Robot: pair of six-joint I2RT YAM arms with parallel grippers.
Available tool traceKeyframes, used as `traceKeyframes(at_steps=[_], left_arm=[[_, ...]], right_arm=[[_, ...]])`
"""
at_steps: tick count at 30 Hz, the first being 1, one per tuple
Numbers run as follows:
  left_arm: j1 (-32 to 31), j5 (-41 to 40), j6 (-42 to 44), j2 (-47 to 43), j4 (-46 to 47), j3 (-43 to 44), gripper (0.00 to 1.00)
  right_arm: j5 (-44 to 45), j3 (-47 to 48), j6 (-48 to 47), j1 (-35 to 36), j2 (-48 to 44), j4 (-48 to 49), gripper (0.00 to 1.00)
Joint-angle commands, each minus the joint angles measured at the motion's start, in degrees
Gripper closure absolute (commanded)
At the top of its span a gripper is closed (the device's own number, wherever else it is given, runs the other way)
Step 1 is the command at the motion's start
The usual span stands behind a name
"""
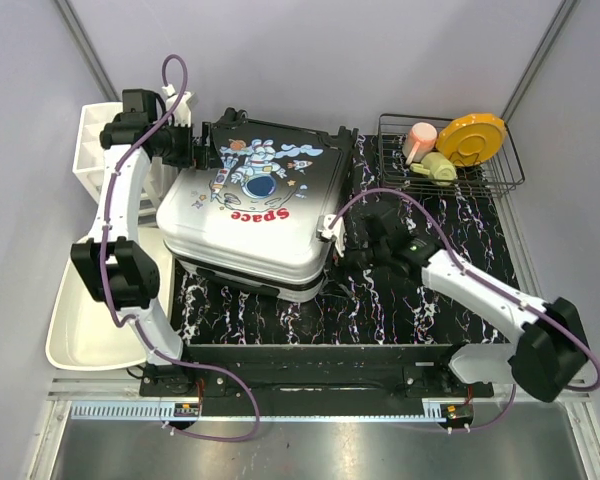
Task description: Open, take out, and arrange the luggage
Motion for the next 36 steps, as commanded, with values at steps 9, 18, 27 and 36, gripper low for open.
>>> traceKeyframes(at_steps=[9,18,27,36], left_arm=[[-1.77,3.58,3.31,7.61,0.04,8.28,0.01],[-1.24,0.15,-4.34,9.97,13.57,8.37,0.01],[-1.07,-5.48,-7.06,19.21,19.64,15.93,0.01],[-2.12,6.44,-7.94,20.70,20.09,13.13,0.04]], right_arm=[[-6.71,9.33,-1.01,-25.32,-0.17,1.48,0.24],[-9.09,15.42,-9.37,-25.60,11.53,1.57,0.25],[-12.25,12.43,-8.50,-25.16,10.39,0.77,0.25],[-11.64,9.27,-5.25,-19.98,10.39,2.97,0.25]])
